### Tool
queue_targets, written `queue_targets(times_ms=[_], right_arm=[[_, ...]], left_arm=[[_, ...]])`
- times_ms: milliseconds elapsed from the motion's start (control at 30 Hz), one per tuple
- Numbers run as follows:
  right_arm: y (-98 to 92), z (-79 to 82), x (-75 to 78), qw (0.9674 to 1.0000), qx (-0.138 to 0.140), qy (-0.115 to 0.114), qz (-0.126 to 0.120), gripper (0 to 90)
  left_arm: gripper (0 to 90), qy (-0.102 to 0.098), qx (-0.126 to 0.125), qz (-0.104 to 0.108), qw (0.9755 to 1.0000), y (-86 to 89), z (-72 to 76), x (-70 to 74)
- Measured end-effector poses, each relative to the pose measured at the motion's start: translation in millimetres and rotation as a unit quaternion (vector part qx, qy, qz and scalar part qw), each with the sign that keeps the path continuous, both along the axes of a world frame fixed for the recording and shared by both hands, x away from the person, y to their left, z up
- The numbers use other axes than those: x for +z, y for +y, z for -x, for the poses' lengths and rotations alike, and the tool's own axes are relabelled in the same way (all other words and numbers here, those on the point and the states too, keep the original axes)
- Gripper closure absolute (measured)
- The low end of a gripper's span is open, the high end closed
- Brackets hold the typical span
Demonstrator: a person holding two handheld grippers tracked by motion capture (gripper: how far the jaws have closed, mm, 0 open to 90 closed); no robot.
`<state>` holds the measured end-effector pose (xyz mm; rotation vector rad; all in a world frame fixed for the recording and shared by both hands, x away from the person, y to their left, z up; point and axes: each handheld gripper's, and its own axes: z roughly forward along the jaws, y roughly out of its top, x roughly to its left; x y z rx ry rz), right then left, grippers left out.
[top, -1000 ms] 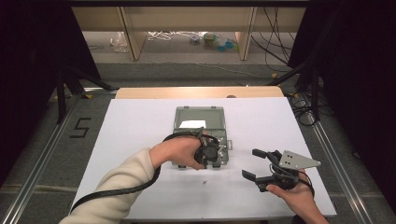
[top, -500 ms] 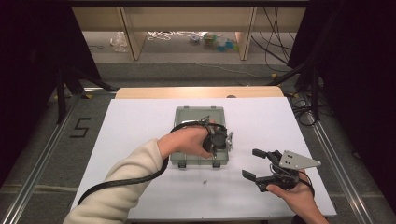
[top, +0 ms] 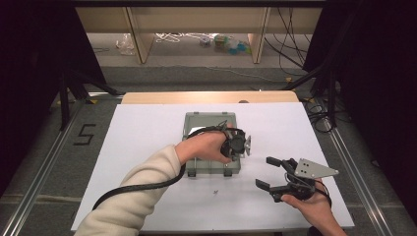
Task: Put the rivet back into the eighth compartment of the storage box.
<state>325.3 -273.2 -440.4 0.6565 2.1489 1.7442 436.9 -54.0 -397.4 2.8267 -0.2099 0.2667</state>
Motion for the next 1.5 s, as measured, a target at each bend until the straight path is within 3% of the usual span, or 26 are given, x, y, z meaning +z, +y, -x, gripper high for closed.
queue_targets(times_ms=[167, 267, 333, 367, 433, 533, 567, 600, 633, 667, 733, 767, 867, 900, 933, 1000, 1067, 1100, 1133, 1167, 1333, 1433, 1500], right_arm=[[-0.4, 0.1, 0.2, 1.0, 0.001, 0.001, 0.003, 16.2], [-0.4, 0.0, 0.2, 1.0, 0.0, 0.001, 0.003, 16.2], [0.8, -0.8, -0.7, 1.0, 0.003, -0.002, -0.005, 16.2], [0.4, -0.7, -0.4, 1.0, 0.004, -0.001, -0.001, 16.2], [1.7, 0.9, -0.7, 0.9999, 0.006, 0.015, -0.006, 16.2], [0.7, -0.9, -0.2, 1.0, 0.005, -0.001, 0.001, 16.2], [0.8, -0.8, -0.2, 1.0, 0.004, -0.001, 0.002, 16.2], [0.9, -1.1, -0.4, 1.0, 0.005, -0.003, 0.003, 16.2], [-0.5, -0.1, 0.9, 0.9998, 0.0, 0.004, 0.018, 16.2], [-0.5, -0.1, 0.8, 0.9998, 0.0, 0.004, 0.018, 16.2], [-0.5, -0.1, 0.8, 0.9998, 0.0, 0.004, 0.018, 16.2], [0.4, -0.8, -0.2, 1.0, 0.002, -0.001, 0.007, 16.2], [0.4, -1.0, -0.3, 1.0, 0.001, -0.001, 0.006, 16.2], [0.3, -0.9, -0.3, 1.0, 0.001, 0.0, 0.006, 16.2], [0.3, -0.9, -0.3, 1.0, 0.001, -0.001, 0.006, 16.2], [0.2, -0.9, -0.2, 1.0, 0.001, -0.001, 0.006, 16.2], [0.1, -0.7, -0.1, 1.0, 0.001, -0.001, 0.006, 16.2], [0.1, -0.6, 0.0, 1.0, 0.001, 0.0, 0.006, 16.2], [0.1, -0.7, -0.1, 1.0, 0.001, -0.001, 0.006, 16.2], [0.1, -0.7, -0.1, 1.0, 0.001, -0.001, 0.006, 16.2], [0.2, -0.8, -0.2, 1.0, 0.002, -0.001, 0.006, 16.2], [0.4, -0.9, -0.3, 1.0, 0.002, 0.0, 0.007, 16.2], [0.4, -0.9, -0.2, 1.0, 0.002, -0.001, 0.007, 16.2]], left_arm=[[50.6, -0.001, -0.005, 0.008, 1.0, 7.6, 10.8, 3.7], [46.1, 0.006, -0.008, 0.013, 0.9999, 16.2, 23.9, 5.1], [43.1, 0.009, -0.019, 0.0, 0.9998, 23.0, 32.4, 5.1], [42.7, 0.018, -0.009, 0.014, 0.9997, 26.4, 38.5, 2.0], [42.4, 0.022, -0.017, 0.003, 0.9996, 32.9, 45.3, -0.9], [42.7, 0.034, -0.013, 0.005, 0.9993, 40.8, 55.8, -9.9], [42.9, 0.032, -0.02, -0.005, 0.9993, 42.5, 57.2, -12.0], [43.1, 0.041, -0.015, 0.001, 0.9991, 43.9, 60.4, -16.6], [43.2, 0.038, -0.025, -0.01, 0.9989, 44.8, 60.6, -19.1], [43.8, 0.05, -0.016, -0.001, 0.9986, 45.6, 63.7, -25.5], [45.2, 0.051, -0.026, -0.016, 0.9982, 45.6, 64.3, -31.7], [45.8, 0.061, -0.019, -0.009, 0.9979, 45.5, 66.6, -37.0], [47.9, 0.072, -0.021, -0.018, 0.997, 43.2, 69.8, -47.1], [49.3, 0.068, -0.03, -0.029, 0.9968, 42.5, 69.0, -47.6], [50.0, 0.076, -0.021, -0.02, 0.9967, 41.9, 71.0, -50.7], [51.7, 0.078, -0.026, -0.032, 0.9961, 41.1, 69.7, -52.8], [53.5, 0.086, -0.016, -0.027, 0.9958, 41.6, 69.4, -56.2], [54.5, 0.083, -0.023, -0.036, 0.9956, 41.7, 67.2, -56.3], [55.1, 0.091, -0.014, -0.028, 0.9954, 42.3, 67.4, -58.3], [56.1, 0.089, -0.024, -0.04, 0.995, 42.7, 64.8, -58.6], [60.9, 0.111, -0.013, -0.033, 0.9932, 43.7, 61.7, -61.6], [62.0, 0.114, -0.014, -0.039, 0.9926, 42.1, 60.9, -61.3], [63.4, 0.107, -0.024, -0.056, 0.9924, 40.0, 58.9, -59.8]])
